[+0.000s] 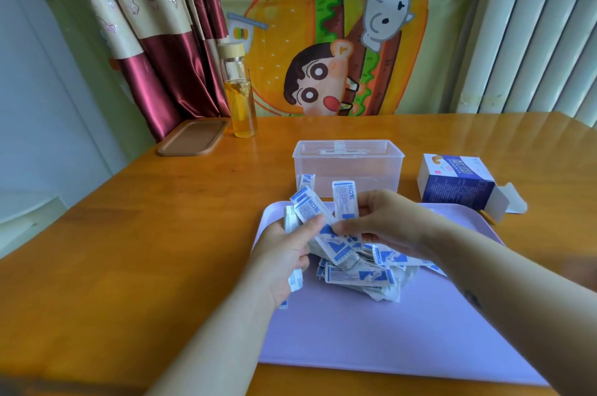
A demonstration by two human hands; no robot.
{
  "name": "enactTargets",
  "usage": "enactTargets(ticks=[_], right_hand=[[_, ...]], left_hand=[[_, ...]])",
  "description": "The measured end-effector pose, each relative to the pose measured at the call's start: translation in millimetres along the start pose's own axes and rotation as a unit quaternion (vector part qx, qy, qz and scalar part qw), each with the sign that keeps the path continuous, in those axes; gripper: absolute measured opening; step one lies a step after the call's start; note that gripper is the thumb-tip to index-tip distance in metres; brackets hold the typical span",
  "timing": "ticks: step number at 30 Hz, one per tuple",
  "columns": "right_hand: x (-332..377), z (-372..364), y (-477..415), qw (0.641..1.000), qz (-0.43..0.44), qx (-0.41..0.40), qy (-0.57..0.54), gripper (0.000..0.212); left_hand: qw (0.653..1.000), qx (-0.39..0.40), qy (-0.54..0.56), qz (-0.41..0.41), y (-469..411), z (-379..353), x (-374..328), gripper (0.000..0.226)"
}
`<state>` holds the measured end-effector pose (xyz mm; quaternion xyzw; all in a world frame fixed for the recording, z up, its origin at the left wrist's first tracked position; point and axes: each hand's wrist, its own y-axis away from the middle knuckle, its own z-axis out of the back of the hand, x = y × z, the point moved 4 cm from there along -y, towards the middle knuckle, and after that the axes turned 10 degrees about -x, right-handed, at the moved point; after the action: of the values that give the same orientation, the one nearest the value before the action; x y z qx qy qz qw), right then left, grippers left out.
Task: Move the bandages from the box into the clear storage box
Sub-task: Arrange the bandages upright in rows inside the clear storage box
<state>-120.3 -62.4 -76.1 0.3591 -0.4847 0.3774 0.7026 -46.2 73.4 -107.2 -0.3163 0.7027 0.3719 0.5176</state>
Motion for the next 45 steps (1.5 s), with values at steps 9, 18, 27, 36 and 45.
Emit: enactTargets(ticks=[9,18,27,36,45], right_hand=[[-2,-7,3,0.998,-0.036,0.021,-0.056,0.012],[3,-15,8,0.998,0.023,-0.039,-0.037,0.021],[-6,-9,1,0.991,-0.035,-0.028,-0.122,0.014],[6,-18,7,0.992,0.030,-0.098,0.067,0.015],[3,-78,11,0.978,0.033,0.050,0.198,0.015]], left_hand=[[0.999,-0.009,-0.029,-0.015,-2,9,-4,0.037],[0.998,-0.043,-0.022,-0.042,1,12,-3,0.008],[0.997,-0.054,-0.043,-0.023,-5,29,-11,0.017],[0.885,-0.006,-0.459,-0.079,-13,58,-13,0.032],[0.869,-0.087,-0.471,-0.126,-10,74,-32,0.017]])
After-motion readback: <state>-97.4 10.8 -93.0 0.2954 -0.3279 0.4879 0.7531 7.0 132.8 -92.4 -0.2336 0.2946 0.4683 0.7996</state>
